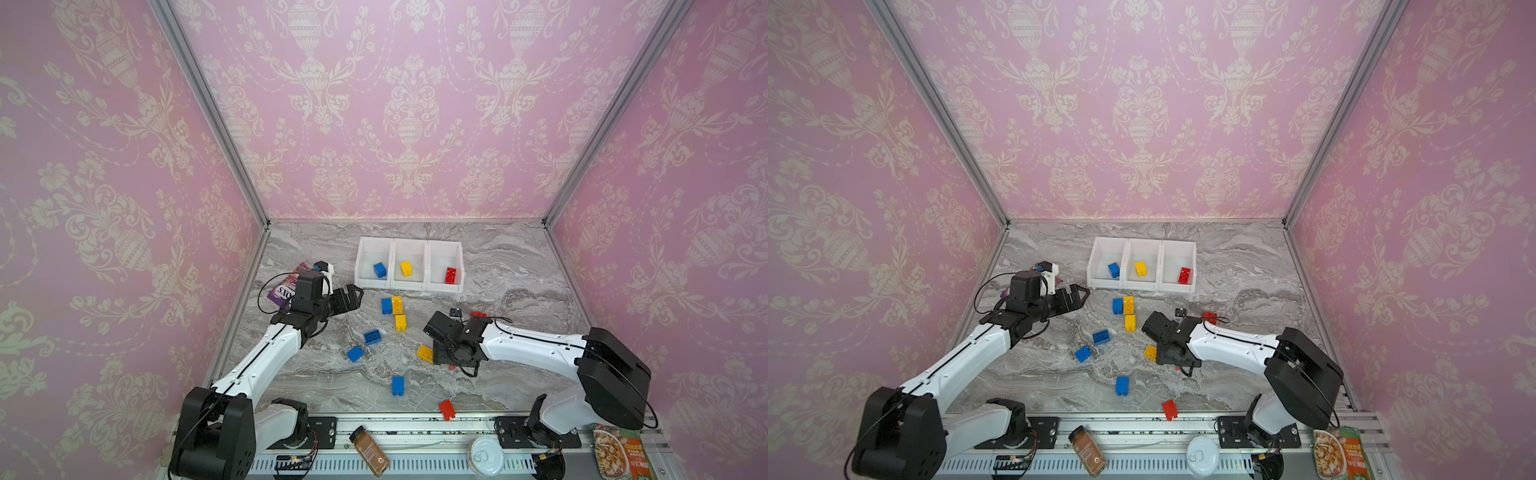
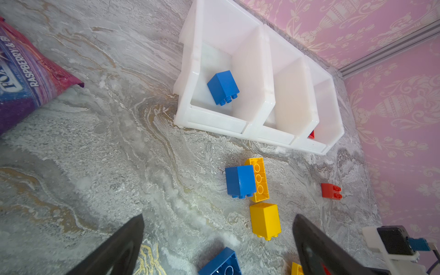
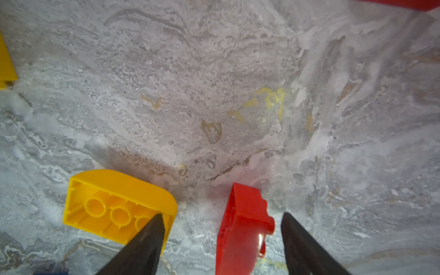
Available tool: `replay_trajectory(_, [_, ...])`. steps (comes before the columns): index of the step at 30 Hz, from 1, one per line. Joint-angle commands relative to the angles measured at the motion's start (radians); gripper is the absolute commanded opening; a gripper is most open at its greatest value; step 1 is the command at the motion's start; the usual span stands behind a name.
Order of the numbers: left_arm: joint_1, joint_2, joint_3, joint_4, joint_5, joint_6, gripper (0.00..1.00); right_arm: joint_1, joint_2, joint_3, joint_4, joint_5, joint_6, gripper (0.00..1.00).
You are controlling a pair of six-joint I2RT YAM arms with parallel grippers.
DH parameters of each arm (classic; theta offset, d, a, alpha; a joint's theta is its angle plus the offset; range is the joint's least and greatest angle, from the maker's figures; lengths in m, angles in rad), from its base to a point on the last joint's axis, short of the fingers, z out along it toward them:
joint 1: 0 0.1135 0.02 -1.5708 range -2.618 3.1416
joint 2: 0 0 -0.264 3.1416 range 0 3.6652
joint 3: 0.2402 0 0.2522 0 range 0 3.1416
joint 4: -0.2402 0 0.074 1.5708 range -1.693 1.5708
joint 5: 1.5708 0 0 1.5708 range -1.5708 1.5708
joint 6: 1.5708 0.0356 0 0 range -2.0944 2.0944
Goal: Sort the legos into containers by color
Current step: Pick up the lego from the bottom-center of the table.
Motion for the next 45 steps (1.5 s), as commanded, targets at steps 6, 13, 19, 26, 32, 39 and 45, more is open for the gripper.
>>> replay_trajectory(6, [0.009, -0.011, -0.005, -0.021, -0.027, 0.02, 0.99, -0.004, -0.093, -0.03, -0.037, 0.039, -0.009, 0.77])
replay_trajectory(13, [0.009, -0.006, -0.005, -0.014, -0.025, 0.017, 0.99, -0.013, -0.054, -0.061, -0.022, 0.032, -0.002, 0.67])
replay_trajectory(19, [0.008, -0.01, -0.005, -0.019, -0.025, 0.018, 0.99, -0.052, -0.052, -0.072, 0.0, 0.026, -0.035, 0.54])
replay_trajectory(26, [0.008, -0.012, -0.009, -0.017, -0.023, 0.015, 0.99, -0.058, -0.003, -0.065, 0.033, -0.023, -0.056, 0.47])
replay_trajectory(32, [0.009, -0.012, -0.008, -0.017, -0.025, 0.016, 0.99, -0.059, -0.011, -0.064, 0.021, -0.012, -0.05, 0.4])
replay_trajectory(39, [0.009, -0.007, -0.011, -0.01, -0.024, 0.013, 0.99, -0.059, -0.022, -0.049, -0.006, -0.006, -0.056, 0.29])
replay_trajectory(45, [0.009, -0.016, -0.017, -0.012, -0.026, 0.014, 0.99, -0.059, -0.038, -0.043, -0.015, -0.002, -0.054, 0.26])
